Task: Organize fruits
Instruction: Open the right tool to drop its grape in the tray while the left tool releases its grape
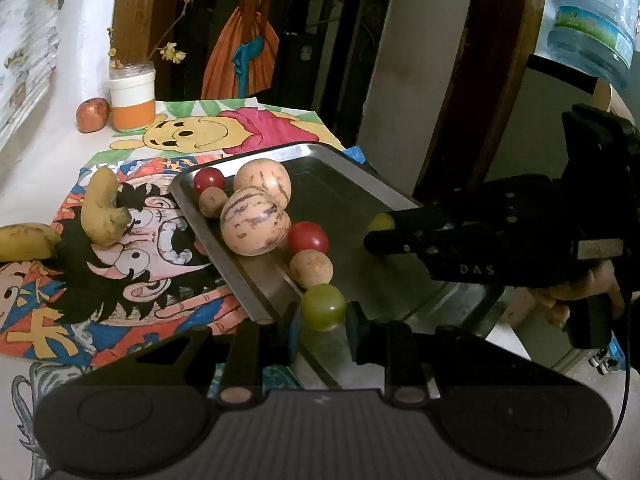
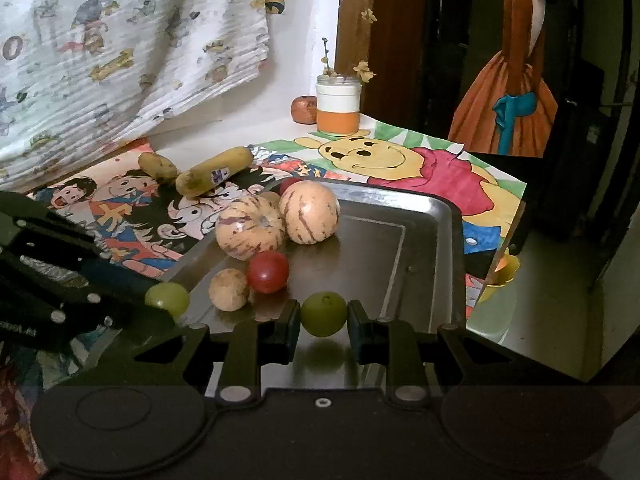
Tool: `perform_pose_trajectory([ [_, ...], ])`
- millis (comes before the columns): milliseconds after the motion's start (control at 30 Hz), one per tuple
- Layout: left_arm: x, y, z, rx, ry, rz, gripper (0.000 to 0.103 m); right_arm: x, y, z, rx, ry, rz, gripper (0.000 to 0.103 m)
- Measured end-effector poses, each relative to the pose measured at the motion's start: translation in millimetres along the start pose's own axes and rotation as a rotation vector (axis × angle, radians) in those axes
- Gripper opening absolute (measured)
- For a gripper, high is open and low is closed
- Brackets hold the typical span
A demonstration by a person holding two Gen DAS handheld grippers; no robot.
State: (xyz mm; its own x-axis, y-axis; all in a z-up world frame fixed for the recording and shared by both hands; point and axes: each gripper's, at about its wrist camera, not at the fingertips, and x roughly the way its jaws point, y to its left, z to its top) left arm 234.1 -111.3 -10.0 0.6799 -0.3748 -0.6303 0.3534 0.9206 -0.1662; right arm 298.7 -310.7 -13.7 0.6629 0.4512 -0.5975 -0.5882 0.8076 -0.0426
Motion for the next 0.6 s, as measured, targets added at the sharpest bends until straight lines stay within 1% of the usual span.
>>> perform_pose_trajectory([
  [333,8,-2,4,0.025,0.007,0.017,0.027,24,-6,19,-0.021,-0.002,-0.018,0.027],
  [600,13,-1,3,0.027,0.017,0.009,0.027,32,-7,17,-0.016,0.015,-0.013,0.027],
])
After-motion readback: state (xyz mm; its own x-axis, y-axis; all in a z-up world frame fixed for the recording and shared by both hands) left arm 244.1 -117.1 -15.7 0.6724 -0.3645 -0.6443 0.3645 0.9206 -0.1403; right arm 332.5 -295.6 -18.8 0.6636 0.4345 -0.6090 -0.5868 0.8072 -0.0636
